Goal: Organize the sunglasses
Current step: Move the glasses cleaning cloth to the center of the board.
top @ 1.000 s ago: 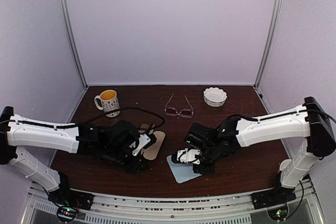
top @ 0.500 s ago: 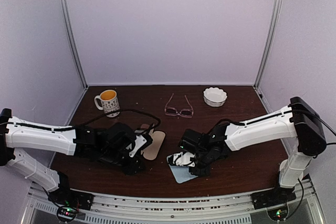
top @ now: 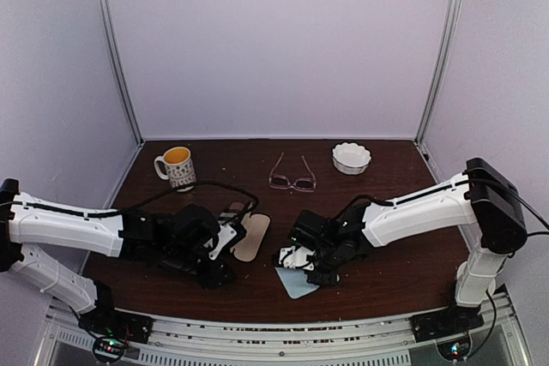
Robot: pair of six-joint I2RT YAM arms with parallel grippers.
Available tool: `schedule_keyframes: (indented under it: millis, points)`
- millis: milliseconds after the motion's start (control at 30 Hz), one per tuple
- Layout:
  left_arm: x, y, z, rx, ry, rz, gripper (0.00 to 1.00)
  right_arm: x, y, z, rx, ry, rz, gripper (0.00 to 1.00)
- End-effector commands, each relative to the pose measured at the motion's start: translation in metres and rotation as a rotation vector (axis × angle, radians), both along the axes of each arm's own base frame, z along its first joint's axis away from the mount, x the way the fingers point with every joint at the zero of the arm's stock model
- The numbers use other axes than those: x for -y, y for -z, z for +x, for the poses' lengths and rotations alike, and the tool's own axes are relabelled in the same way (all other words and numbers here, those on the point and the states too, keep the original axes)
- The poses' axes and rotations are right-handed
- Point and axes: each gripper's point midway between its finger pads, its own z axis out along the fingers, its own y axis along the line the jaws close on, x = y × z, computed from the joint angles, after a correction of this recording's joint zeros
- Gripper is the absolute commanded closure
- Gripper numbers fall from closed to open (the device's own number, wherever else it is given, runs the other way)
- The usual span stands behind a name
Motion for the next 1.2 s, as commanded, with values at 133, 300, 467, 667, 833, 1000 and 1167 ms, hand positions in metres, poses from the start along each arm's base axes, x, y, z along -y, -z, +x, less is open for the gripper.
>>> schedule_keyframes:
  millis: [133,300,467,667,833,1000,1167]
  points:
    - [0.007,-0.008,0.002,0.001,-0.007,-0.056,0.59,0.002,0.003,0.010,0.006,0.044,-0.007,1.00]
    - [0.008,-0.006,0.002,-0.002,-0.006,-0.053,0.60,-0.002,-0.012,0.012,0.008,0.051,0.031,1.00]
    - [0.009,-0.005,0.002,-0.005,-0.004,-0.054,0.60,-0.005,-0.024,0.016,0.006,0.065,0.061,1.00]
    - [0.009,-0.004,0.001,-0.008,-0.003,-0.053,0.61,-0.008,-0.027,0.016,-0.017,0.070,0.082,1.00]
    - [0.009,-0.003,0.001,-0.010,-0.002,-0.053,0.61,-0.006,-0.033,0.029,0.017,0.109,0.103,1.00]
    - [0.009,-0.003,0.001,-0.012,-0.001,-0.051,0.61,0.002,-0.037,0.050,0.059,0.173,0.102,1.00]
    - [0.011,-0.003,0.001,-0.015,0.001,-0.053,0.61,0.009,-0.036,0.068,0.076,0.229,0.104,1.00]
